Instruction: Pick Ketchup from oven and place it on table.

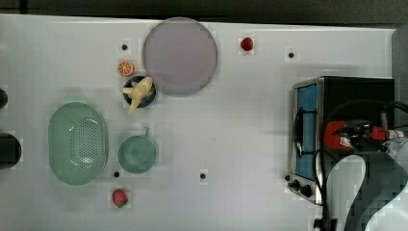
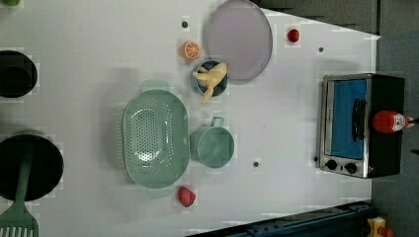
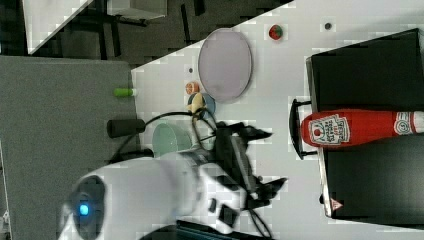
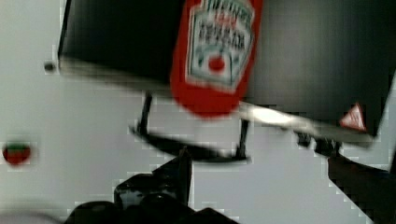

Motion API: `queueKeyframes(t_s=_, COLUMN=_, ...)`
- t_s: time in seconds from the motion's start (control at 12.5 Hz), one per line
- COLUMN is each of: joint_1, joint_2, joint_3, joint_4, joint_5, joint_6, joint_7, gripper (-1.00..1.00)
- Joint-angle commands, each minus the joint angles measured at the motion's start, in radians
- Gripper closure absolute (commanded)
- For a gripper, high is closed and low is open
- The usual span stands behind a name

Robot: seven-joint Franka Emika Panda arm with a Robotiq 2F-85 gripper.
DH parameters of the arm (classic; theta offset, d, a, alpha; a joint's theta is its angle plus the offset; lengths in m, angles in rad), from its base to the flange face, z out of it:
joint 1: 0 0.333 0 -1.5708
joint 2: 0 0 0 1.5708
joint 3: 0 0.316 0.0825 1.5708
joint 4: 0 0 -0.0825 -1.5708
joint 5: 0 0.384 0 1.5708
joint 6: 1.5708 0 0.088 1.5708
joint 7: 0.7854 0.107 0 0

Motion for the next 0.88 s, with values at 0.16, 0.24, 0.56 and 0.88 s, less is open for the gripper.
queueKeyframes(t_s=0.16, joint_1=0.034, joint_2=0.055, joint_3=-0.068, joint_4=0.047, joint_5=0.015, joint_6=0.132, joint_7=0.023, gripper=-1.00)
queueKeyframes(t_s=0.24, joint_1=0.033, joint_2=0.094, joint_3=-0.084, joint_4=0.054, joint_5=0.024, joint_6=0.161, joint_7=0.024, gripper=-1.00)
queueKeyframes(t_s=0.56, joint_1=0.019, joint_2=0.238, joint_3=-0.120, joint_4=0.091, joint_5=0.135, joint_6=0.184, joint_7=0.078, gripper=-1.00)
queueKeyframes(t_s=0.88, joint_1=0.010, joint_2=0.322, joint_3=-0.127, joint_4=0.101, joint_5=0.161, joint_6=0.187, joint_7=0.093, gripper=-1.00)
